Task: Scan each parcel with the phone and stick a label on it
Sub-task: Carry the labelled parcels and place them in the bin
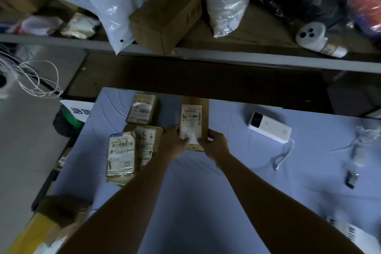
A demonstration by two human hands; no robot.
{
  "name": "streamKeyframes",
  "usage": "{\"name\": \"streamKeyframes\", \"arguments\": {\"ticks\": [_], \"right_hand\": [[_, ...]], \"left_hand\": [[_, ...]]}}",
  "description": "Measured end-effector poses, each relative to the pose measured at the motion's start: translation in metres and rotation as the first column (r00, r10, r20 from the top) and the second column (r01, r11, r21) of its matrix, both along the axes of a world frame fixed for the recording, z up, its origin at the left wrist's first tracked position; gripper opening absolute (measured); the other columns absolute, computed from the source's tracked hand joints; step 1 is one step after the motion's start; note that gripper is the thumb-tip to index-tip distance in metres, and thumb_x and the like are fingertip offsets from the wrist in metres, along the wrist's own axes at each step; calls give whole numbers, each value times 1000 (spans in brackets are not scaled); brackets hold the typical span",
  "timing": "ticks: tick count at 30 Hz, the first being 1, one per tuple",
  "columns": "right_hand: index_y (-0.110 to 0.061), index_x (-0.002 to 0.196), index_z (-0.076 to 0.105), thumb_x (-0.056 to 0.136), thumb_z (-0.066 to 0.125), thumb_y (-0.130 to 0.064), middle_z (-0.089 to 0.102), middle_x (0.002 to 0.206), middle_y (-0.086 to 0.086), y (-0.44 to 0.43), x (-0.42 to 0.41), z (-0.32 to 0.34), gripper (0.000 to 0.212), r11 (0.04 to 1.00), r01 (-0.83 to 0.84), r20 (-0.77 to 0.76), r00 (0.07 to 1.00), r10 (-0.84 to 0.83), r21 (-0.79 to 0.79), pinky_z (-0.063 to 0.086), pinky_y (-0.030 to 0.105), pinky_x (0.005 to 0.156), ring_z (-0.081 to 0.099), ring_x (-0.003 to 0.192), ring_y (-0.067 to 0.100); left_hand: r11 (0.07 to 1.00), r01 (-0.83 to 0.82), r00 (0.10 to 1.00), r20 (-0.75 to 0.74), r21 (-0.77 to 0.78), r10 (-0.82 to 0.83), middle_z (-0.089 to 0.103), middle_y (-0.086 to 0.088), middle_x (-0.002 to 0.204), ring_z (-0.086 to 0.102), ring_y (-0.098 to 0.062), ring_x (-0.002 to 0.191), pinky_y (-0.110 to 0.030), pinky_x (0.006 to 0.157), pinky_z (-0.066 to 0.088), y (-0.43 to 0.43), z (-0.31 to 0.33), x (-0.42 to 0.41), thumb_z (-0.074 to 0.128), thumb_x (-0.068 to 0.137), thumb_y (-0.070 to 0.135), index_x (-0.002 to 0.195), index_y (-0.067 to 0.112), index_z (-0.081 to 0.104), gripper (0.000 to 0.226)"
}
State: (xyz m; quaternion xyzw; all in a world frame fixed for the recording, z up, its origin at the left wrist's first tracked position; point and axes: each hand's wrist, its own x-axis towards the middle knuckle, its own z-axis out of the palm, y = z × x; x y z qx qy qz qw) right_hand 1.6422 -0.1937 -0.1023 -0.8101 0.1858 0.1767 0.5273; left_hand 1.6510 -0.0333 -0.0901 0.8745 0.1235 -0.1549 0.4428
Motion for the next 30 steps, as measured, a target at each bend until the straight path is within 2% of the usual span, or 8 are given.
{"name": "streamKeyframes", "arguments": {"ticks": [3,5,9,13,19,23,25,30], "right_hand": [[-29,129,67,91,70,-18,73,116,-6,-4,-28,10,40,999,23,46,999,-25,30,53,17,59,70,94,16],[-31,129,66,91,70,-17,73,115,-8,-5,-51,21,41,999,34,83,996,-36,30,49,13,55,72,93,17],[-27,134,64,90,69,-16,71,119,-7,-10,-103,48,45,999,47,143,989,-46,2,56,19,68,70,98,17],[-24,135,64,90,69,-17,70,125,-3,-18,-164,75,46,996,78,183,981,-69,-42,62,36,85,69,105,20],[-25,132,66,88,69,-20,70,126,-3,-43,-266,92,44,983,138,166,979,-118,-118,58,36,93,66,111,21],[-24,129,68,87,69,-17,71,123,-1,-64,-324,82,43,977,178,143,977,-161,-115,57,31,87,66,108,22],[-21,129,68,87,70,-18,71,124,0,-78,-348,74,42,977,169,121,981,-154,-132,57,33,91,66,110,23],[-20,129,69,89,70,-21,71,125,1,-130,-381,57,40,977,134,89,989,-120,-165,55,30,90,67,108,23]], "left_hand": [[1000,-7,999,52,-22,8,69,-5,116,64,-20,104,-35,89,52,-4,6,-28,74,88,13,125,10,62,39],[999,-3,996,85,-55,7,69,-6,117,65,-21,105,-39,90,55,-3,12,-50,75,86,13,125,11,61,42],[988,119,978,181,-96,-100,67,1,115,62,-16,104,-22,79,50,-1,30,-96,76,86,15,122,14,62,39],[983,158,960,247,-92,-131,67,1,113,63,-17,102,-34,86,55,-8,51,-149,78,82,18,118,17,64,39],[954,299,929,235,-26,-285,67,-7,118,65,-24,106,-36,86,58,-31,63,-232,76,82,22,119,12,62,41],[937,347,917,226,-44,-329,67,-5,112,65,-23,103,-30,80,55,-53,56,-286,75,83,19,114,14,63,33],[927,372,912,204,-48,-356,69,-4,111,67,-22,102,-28,78,55,-68,50,-309,75,84,18,113,15,65,31],[928,372,918,158,-23,-364,71,-4,111,67,-21,101,-34,83,59,-118,40,-346,73,84,20,116,13,67,33]]}}
